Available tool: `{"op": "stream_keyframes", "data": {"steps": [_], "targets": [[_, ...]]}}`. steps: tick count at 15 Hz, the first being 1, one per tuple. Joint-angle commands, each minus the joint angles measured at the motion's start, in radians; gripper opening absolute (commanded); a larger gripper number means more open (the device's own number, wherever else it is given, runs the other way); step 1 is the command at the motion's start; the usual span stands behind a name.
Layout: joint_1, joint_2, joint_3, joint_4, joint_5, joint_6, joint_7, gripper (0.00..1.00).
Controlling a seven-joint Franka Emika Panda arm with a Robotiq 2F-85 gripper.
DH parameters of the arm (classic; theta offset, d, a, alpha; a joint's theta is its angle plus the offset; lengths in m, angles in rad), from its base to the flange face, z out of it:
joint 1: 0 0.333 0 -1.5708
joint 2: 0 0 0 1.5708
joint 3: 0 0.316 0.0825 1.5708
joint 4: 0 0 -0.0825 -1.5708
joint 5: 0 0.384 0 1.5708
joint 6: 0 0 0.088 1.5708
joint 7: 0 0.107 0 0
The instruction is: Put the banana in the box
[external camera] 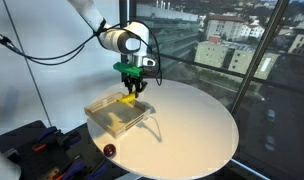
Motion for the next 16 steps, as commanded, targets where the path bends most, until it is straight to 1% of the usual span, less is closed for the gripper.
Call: {"op": "stream_keyframes", "data": {"steps": [1, 11, 16], "targets": [[0.015, -0.025, 0.01, 0.011, -0.022, -0.044, 0.017, 0.16], [0.055, -0.035, 0.039, 0.012, -0.024, -0.099, 0.023, 0.16], [0.078, -0.043, 0.042, -0.002, -0.048, -0.115, 0.052, 0.16]]}}
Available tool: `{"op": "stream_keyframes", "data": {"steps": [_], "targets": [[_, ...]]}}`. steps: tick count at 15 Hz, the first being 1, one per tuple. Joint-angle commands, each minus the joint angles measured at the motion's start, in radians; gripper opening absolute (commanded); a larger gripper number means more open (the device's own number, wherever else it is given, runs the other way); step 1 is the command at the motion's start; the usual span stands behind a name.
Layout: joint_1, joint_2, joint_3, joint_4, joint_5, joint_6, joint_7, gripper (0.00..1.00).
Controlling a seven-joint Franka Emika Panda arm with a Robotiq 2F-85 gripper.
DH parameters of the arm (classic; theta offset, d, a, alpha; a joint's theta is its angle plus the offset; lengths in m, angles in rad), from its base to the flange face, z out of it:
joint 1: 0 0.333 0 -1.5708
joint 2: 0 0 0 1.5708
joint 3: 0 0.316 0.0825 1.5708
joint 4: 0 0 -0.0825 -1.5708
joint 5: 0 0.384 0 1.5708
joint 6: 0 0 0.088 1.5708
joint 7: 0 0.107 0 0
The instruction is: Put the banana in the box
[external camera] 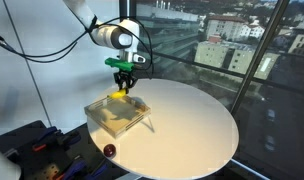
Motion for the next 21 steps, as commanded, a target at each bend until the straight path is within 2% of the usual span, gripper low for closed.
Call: {"op": "stream_keyframes", "data": {"steps": [1, 21], "targets": [[0.016, -0.029, 0.003, -0.014, -0.044, -0.019, 0.05, 0.16], [0.032, -0.036, 0.001, -0.094, -0.079, 0.108, 0.107, 0.16]]}}
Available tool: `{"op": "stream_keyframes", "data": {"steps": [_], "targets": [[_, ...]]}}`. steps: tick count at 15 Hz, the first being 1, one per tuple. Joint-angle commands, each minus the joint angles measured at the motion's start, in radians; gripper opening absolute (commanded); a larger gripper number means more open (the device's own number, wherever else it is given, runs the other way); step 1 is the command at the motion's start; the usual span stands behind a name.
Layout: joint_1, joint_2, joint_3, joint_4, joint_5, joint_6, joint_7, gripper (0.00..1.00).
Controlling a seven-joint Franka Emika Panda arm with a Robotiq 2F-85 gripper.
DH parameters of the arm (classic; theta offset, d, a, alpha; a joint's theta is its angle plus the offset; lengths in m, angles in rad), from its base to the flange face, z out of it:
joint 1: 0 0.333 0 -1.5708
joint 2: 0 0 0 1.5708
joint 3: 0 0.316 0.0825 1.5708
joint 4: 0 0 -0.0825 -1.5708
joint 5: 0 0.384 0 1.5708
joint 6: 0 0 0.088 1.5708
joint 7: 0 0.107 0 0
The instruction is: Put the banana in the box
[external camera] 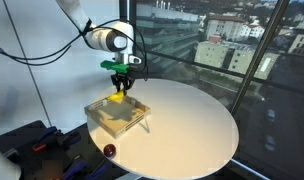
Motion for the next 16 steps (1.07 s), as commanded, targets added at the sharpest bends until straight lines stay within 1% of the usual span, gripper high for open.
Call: {"op": "stream_keyframes", "data": {"steps": [1, 7, 16], "targets": [[0.005, -0.015, -0.001, -0.026, -0.033, 0.025, 0.036, 0.16], [0.003, 0.016, 0.0, -0.031, -0.036, 0.068, 0.031, 0.16], [-0.009, 0.1, -0.011, 0.003, -0.029, 0.117, 0.024, 0.16]]}}
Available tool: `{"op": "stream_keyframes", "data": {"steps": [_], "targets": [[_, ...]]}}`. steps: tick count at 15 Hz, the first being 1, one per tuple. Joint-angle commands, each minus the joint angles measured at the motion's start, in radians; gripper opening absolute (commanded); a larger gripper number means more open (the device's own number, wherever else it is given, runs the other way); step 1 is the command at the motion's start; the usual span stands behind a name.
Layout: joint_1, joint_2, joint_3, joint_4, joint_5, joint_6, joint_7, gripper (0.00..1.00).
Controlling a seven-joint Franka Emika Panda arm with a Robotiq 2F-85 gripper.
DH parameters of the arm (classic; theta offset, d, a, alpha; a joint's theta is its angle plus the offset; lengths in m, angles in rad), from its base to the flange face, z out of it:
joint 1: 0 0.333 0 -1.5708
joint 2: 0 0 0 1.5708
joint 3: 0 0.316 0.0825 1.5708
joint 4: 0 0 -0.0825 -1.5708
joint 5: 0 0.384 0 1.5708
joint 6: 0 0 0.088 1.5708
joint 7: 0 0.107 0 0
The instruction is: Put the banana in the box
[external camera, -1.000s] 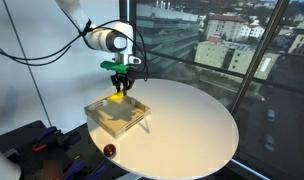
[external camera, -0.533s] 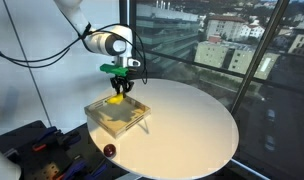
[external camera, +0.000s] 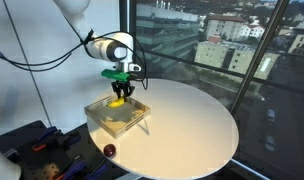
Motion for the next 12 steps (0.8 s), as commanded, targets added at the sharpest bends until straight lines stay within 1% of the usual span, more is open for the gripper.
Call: {"op": "stream_keyframes", "data": {"steps": [1, 12], "targets": [[-0.007, 0.038, -0.006, 0.034, -0.019, 0.013, 0.022, 0.16], [-0.002, 0.139, -0.012, 0.101, -0.02, 0.024, 0.027, 0.16]]}}
